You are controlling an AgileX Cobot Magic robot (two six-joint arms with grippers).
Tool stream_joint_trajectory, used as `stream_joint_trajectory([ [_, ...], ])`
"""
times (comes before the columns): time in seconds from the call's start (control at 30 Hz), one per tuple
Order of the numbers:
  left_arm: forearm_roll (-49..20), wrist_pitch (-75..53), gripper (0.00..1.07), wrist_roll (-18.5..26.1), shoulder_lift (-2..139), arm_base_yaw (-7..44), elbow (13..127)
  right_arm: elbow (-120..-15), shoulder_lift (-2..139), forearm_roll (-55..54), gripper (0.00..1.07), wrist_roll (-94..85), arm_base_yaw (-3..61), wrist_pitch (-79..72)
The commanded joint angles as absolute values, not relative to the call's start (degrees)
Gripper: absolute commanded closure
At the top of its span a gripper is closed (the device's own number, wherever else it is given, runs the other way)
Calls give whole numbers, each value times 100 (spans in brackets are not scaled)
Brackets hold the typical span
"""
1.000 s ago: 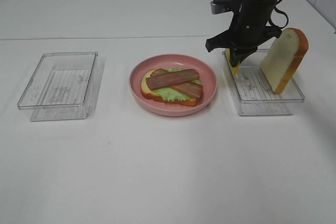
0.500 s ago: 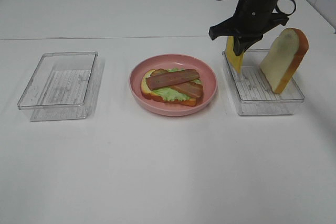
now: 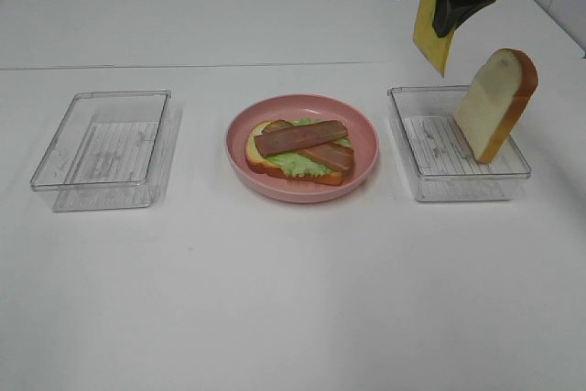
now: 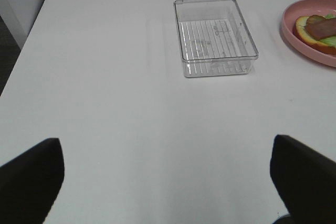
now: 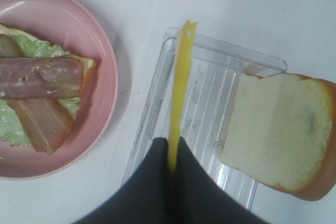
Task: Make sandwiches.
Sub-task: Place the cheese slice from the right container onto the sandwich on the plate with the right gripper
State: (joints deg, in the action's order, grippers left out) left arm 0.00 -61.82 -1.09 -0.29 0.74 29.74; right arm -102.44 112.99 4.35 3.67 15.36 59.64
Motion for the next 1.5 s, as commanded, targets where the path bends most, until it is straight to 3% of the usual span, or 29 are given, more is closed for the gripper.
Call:
stream_joint_trajectory([
  [0.03, -40, -6159, 6, -132, -138, 63, 2956, -10262, 11155, 292, 107, 361, 1536, 6079],
  [0.2, -40, -6159, 6, -132, -138, 63, 2956, -10262, 11127, -63, 107, 361, 1570, 6194],
  [0.8, -40, -6159, 6, -132, -138, 63, 2956, -10262, 11683, -120, 107, 521, 3037, 5432],
  [1.5, -40, -6159, 6, -132, -138, 63, 2956, -10262, 12559, -1301, 107, 115, 3209, 4790],
])
